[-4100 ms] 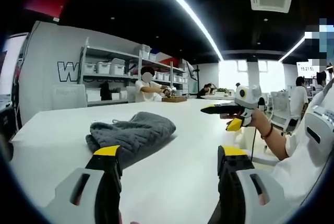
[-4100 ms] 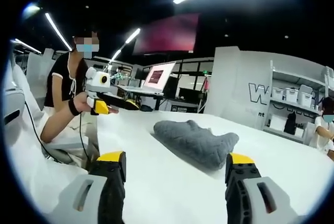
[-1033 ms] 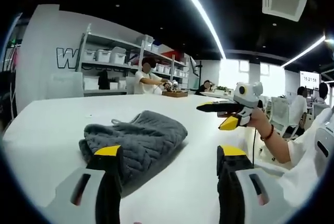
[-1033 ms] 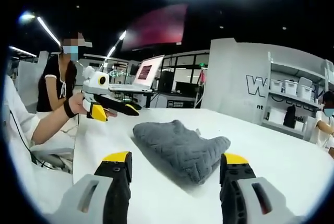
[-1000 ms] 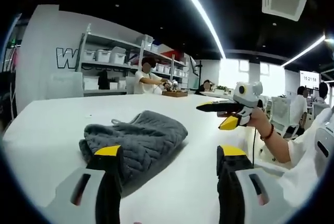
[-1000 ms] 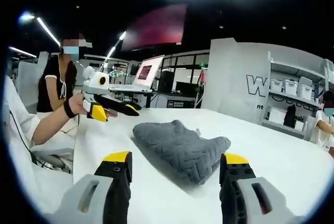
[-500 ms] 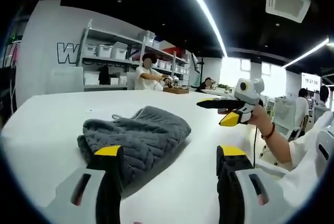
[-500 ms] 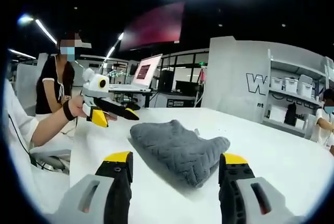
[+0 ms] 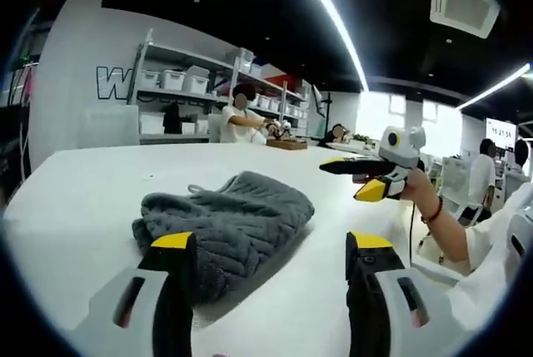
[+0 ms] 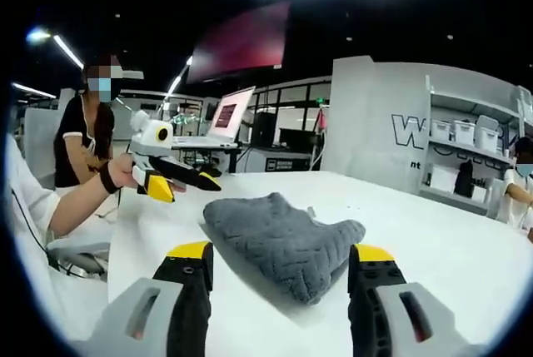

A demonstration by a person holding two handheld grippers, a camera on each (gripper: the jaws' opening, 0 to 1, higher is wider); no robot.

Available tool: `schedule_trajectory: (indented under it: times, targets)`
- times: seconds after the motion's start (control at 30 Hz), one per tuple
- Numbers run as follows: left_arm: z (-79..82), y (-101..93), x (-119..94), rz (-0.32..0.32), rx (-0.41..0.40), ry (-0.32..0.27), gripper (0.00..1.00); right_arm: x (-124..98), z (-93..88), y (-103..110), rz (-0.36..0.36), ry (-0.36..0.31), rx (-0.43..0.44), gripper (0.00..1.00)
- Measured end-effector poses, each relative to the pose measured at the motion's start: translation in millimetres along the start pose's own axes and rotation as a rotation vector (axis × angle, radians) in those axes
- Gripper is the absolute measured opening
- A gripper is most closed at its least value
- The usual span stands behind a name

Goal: Open the folded towel by lifting each exposed corner and separating the folded layers until the towel lies flat within the target outline without major curled edges

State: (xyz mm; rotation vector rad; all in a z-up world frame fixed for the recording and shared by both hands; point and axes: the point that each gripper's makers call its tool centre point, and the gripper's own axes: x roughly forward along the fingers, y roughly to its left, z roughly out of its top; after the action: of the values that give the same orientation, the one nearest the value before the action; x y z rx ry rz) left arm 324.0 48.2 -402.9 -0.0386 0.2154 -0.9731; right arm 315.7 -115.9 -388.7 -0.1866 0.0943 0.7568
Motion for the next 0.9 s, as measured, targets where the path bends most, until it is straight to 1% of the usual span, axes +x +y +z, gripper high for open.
schedule_trajectory:
  times: [0.07, 0.1, 0.13, 0.17, 0.23, 0.3, 0.37, 0.57, 0.63, 0.73, 0.9]
  targets:
    - [2.5, 1.7, 1, -0.007, -0.005, -0.009, 0.71, 2, 0.1, -1, 0.001, 0.003, 0.002, 0.63]
    - [4.6, 2.7, 2, -0.020, -0.017, -0.021, 0.71, 3, 0.1, -1, 0.003, 0.003, 0.004, 0.63]
    - [5.2, 4.5, 3, -0.017, -0.033, -0.023, 0.71, 5, -0.1, -1, 0.010, 0.004, 0.018, 0.63]
    - [5.3, 5.4, 4, -0.014, -0.031, -0.024, 0.71, 6, -0.5, 0, 0.019, 0.006, 0.035, 0.63]
    - [3.6, 5.1, 5, -0.014, -0.019, -0.011, 0.71, 8, -0.7, 1, 0.031, 0.007, 0.033, 0.62]
    - [3.5, 5.7, 5, -0.014, -0.025, -0.009, 0.71, 9, -1.1, 0, 0.027, 0.009, 0.031, 0.62]
    - [5.0, 8.4, 5, -0.011, -0.039, -0.017, 0.71, 11, -4.0, -2, 0.022, 0.024, 0.034, 0.62]
    - [5.1, 7.7, 7, -0.010, -0.032, -0.013, 0.71, 12, -1.8, -4, 0.019, 0.019, 0.036, 0.61]
    - [5.3, 7.3, 8, -0.010, -0.037, -0.012, 0.71, 13, -3.6, -7, 0.009, 0.033, 0.049, 0.61]
    - [7.4, 7.4, 8, -0.017, -0.043, -0.018, 0.71, 14, -1.0, -9, 0.006, 0.020, 0.050, 0.60]
    - [10.6, 8.5, 11, -0.012, -0.043, -0.020, 0.70, 15, -0.4, -10, -0.001, 0.028, 0.048, 0.59]
